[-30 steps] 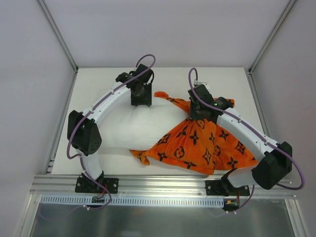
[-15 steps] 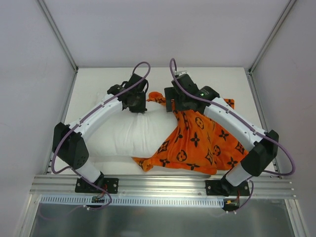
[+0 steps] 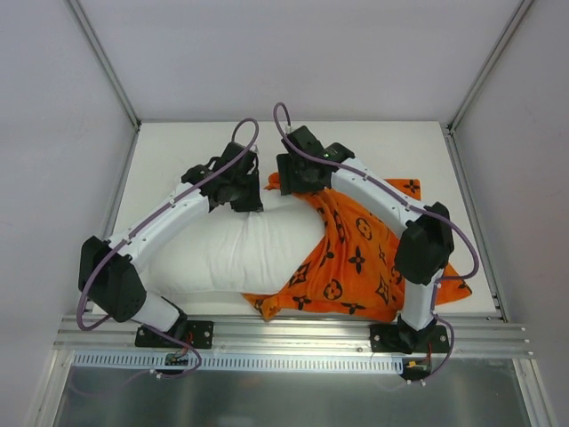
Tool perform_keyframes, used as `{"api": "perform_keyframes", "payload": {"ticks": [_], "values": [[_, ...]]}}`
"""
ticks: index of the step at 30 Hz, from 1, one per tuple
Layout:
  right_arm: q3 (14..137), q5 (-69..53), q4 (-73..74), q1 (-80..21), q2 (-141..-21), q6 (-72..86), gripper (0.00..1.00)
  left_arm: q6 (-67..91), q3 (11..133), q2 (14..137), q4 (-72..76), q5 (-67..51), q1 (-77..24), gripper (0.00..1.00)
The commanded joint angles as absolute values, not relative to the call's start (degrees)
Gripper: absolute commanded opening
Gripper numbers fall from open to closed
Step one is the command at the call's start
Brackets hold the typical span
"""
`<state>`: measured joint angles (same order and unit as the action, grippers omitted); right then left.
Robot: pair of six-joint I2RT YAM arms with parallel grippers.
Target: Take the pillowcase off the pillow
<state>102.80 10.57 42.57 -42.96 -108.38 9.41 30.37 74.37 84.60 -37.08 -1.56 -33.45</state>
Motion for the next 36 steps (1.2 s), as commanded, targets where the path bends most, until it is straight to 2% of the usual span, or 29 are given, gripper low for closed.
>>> {"api": "perform_keyframes", "payload": {"ticks": [1,2,3,4,5,11,15,17,21,24,25,26,27,28,29,30,32,33,35,36], "values": [[98.20,8.97,40.88,-39.04,-105.58,13.00,0.51,31.64,71.55,82.01,-40.52,-5.54,-34.80,0.00],[96.61,8.53,38.87,-38.33,-104.43,13.53,0.40,31.64,71.19,81.04,-40.43,-5.45,-34.72,0.00],[95.29,8.00,38.15,-37.45,-103.28,13.80,0.16,31.73,70.67,80.60,-40.43,-5.45,-34.54,0.00],[93.36,7.74,37.71,-35.70,-101.18,13.97,0.06,31.82,70.40,79.64,-40.52,-5.45,-34.45,0.00],[92.56,7.65,37.71,-34.64,-100.03,14.41,0.01,31.90,70.23,79.28,-40.43,-5.54,-34.28,0.00],[85.89,8.09,37.71,-23.57,-87.22,15.03,0.01,30.33,67.94,71.73,-40.69,-6.77,-28.84,0.00],[79.82,6.51,37.18,-14.70,-78.50,14.94,0.01,26.38,65.56,60.94,-42.27,-12.82,-12.45,0.00],[76.75,6.24,36.57,-13.19,-75.78,14.85,0.01,25.05,67.48,59.07,-43.50,-15.55,-8.63,0.00],[76.46,3.52,36.04,-12.39,-76.63,15.99,0.01,26.36,71.71,61.07,-43.95,-19.50,-7.73,0.00],[77.17,1.93,35.95,-12.83,-76.56,16.44,0.01,27.25,73.65,63.18,-43.95,-18.11,-7.73,0.00],[77.17,2.02,35.95,-12.92,-76.12,16.17,0.06,27.25,74.09,63.72,-43.95,-17.76,-7.73,0.00],[77.25,2.02,36.12,-12.83,-75.77,15.82,0.20,27.25,74.70,64.07,-43.95,-18.36,-7.73,0.00],[77.86,2.11,37.25,-12.92,-74.80,14.60,0.68,27.16,74.97,64.77,-43.95,-19.15,-7.82,0.00],[78.39,2.11,38.40,-12.83,-74.36,13.89,0.84,27.16,74.97,64.95,-43.95,-19.86,-7.82,0.00],[78.92,2.63,39.71,-12.83,-73.92,13.28,0.94,26.98,74.62,64.95,-44.03,-20.56,-7.91,0.00],[79.27,2.72,42.08,-12.92,-73.31,12.58,0.99,26.81,74.45,64.52,-44.12,-20.74,-8.26,0.00],[79.02,3.25,44.20,-12.92,-69.98,11.26,0.96,25.49,74.18,63.81,-44.64,-20.40,-10.01,0.00],[78.23,3.34,45.51,-12.83,-68.31,10.90,0.96,25.14,74.27,63.03,-46.13,-17.26,-13.41,0.10],[74.54,3.77,46.75,-12.83,-62.16,10.37,0.96,24.61,74.62,62.06,-47.54,-12.85,-18.26,0.40],[73.14,3.69,48.06,-12.92,-59.79,10.28,0.96,24.70,74.53,61.88,-48.42,-10.31,-22.98,0.71]]}}
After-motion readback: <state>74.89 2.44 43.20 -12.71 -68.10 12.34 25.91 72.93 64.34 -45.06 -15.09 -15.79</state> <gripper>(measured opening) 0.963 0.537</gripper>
